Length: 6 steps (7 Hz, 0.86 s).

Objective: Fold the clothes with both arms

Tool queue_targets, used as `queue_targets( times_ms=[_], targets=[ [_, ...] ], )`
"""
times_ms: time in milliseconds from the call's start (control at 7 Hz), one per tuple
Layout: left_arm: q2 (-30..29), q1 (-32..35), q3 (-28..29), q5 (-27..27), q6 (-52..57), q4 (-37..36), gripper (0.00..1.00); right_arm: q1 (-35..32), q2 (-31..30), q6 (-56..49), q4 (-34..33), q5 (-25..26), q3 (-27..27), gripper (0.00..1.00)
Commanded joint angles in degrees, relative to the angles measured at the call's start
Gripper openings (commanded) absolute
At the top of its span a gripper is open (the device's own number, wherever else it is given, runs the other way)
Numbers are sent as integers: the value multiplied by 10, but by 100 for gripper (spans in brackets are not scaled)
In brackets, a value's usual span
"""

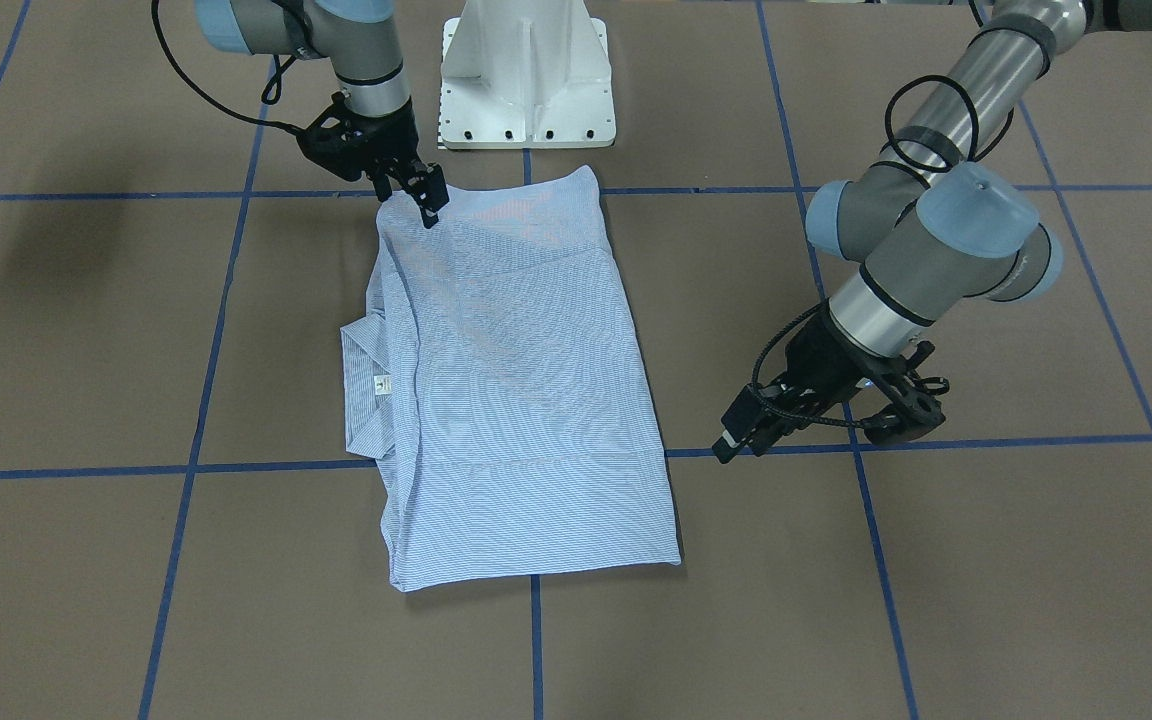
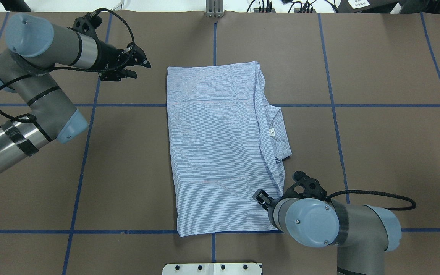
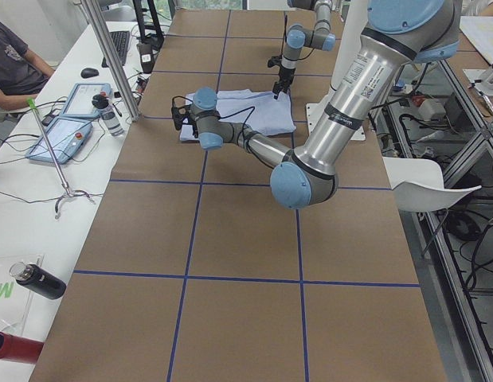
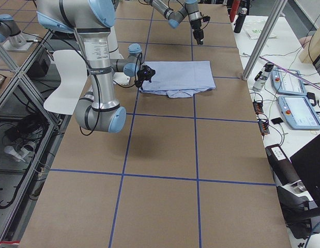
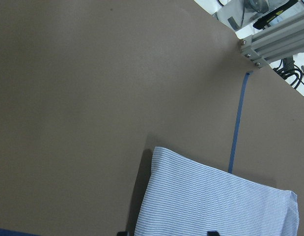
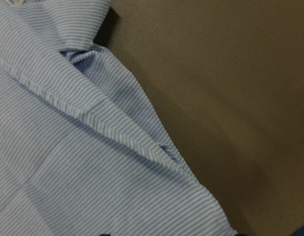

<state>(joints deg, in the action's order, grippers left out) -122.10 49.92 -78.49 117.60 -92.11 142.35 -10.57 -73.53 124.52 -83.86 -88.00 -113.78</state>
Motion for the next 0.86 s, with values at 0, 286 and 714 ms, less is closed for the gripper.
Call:
queue_targets(
  times_ms=[0,286,714],
  targets=[
    [-1,0,0,0,0,-1,62,1,1,17,0,1,8,82],
    [-1,0,-2,0,0,-1,62,1,1,16,0,0,10,81],
    [0,1,-4,0,0,-1,62,1,1,16,0,-1,13,75]
  ],
)
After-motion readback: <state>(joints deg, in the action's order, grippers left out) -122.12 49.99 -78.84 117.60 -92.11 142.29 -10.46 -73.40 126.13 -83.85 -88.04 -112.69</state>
